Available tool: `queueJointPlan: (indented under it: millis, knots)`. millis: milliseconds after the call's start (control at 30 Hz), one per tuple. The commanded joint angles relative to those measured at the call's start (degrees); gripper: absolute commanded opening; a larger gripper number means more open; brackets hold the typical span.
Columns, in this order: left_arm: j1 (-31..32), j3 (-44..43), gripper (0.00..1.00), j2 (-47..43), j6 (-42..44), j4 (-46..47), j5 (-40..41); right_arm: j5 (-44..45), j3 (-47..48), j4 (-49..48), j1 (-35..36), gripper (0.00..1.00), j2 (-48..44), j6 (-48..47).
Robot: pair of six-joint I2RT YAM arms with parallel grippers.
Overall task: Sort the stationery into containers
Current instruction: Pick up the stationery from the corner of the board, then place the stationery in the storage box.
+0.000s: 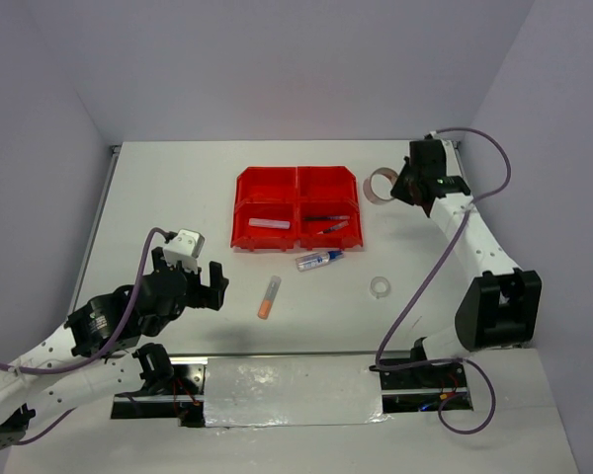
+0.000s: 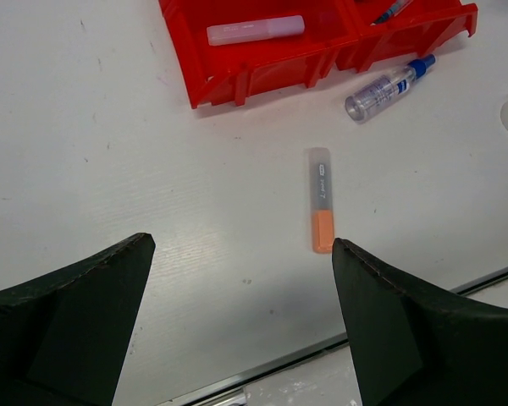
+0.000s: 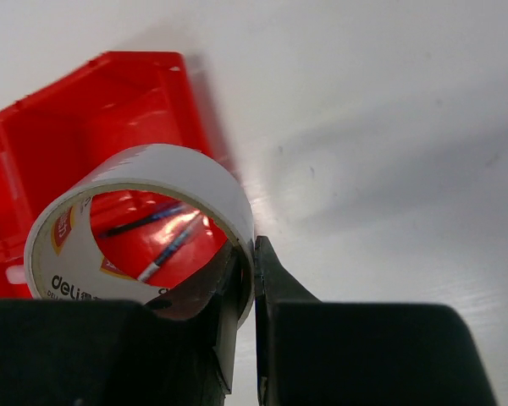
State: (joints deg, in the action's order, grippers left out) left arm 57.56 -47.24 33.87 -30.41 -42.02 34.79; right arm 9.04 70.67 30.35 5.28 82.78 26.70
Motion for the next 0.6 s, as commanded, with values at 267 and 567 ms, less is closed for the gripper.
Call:
queueJointPlan:
  millis: [267, 567]
  knots:
    - [-0.2, -0.7, 0.99, 0.1, -1.0, 0.5, 1.8, 2.8, 20.1, 7.1, 6.2, 0.00, 12.0, -1.1]
    - [-0.2, -1.0, 0.99, 1.9, -0.6, 0.6, 1.6, -0.2, 21.3, 5.1, 6.4, 0.00, 12.5, -2.3]
